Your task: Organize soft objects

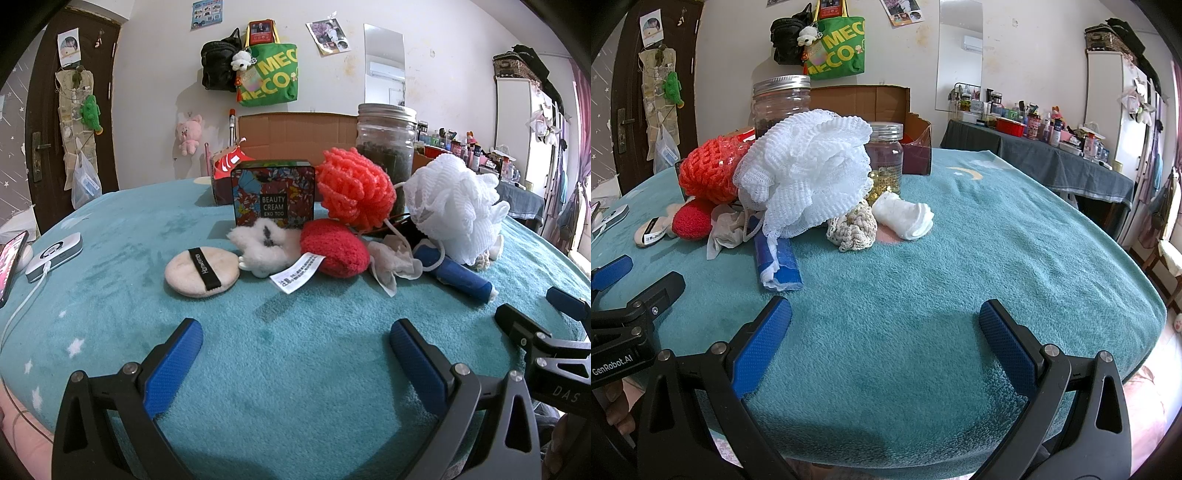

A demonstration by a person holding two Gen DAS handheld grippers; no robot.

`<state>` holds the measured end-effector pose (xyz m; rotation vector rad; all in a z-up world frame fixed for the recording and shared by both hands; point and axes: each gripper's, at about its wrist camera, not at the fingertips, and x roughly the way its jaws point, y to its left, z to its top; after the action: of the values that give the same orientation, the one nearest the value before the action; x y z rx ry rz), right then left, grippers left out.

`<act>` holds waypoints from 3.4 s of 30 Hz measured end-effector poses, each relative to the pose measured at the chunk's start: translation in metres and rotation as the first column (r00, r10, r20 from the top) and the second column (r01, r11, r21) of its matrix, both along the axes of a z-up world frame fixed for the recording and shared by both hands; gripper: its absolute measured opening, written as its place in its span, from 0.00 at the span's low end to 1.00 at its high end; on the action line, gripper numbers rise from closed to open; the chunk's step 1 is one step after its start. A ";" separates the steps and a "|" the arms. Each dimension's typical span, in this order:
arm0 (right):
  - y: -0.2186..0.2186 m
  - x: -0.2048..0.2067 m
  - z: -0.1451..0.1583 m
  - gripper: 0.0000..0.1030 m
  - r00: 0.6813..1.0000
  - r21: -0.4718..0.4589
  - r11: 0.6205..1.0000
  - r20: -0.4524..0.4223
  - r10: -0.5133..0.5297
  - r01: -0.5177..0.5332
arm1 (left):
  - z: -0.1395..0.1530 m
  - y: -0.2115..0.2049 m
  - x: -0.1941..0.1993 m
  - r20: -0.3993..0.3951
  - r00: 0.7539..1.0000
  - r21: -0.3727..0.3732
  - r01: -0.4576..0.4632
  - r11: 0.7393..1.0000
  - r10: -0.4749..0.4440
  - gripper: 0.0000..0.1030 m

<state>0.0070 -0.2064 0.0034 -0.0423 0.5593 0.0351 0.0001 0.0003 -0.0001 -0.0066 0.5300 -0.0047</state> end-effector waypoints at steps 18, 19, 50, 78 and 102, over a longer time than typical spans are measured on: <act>0.000 0.001 0.000 1.00 1.000 0.000 1.000 0.000 0.000 0.000 | 0.000 0.000 0.000 -0.002 1.000 -0.001 0.000 1.000 0.000 1.00; 0.000 0.001 0.000 1.00 1.000 0.000 1.000 0.000 0.000 0.000 | 0.000 0.000 0.000 -0.002 1.000 0.000 0.000 1.000 0.000 1.00; 0.000 -0.001 0.001 1.00 1.000 0.002 1.000 0.001 0.001 -0.001 | 0.001 0.000 0.000 -0.002 1.000 -0.002 0.005 1.000 -0.005 1.00; -0.011 0.088 0.067 1.00 0.968 0.228 0.945 -0.032 0.250 -0.237 | 0.077 0.006 0.093 -0.042 0.975 -0.107 0.212 0.971 -0.218 1.00; -0.004 0.064 0.068 0.34 0.925 0.261 0.890 0.033 0.379 -0.374 | 0.085 -0.002 0.071 -0.041 0.952 -0.123 0.297 0.947 -0.304 0.43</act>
<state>0.0711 -0.2107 0.0711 0.1093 0.5549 0.4909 0.0709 -0.0021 0.0850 -0.0386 0.5856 -0.3354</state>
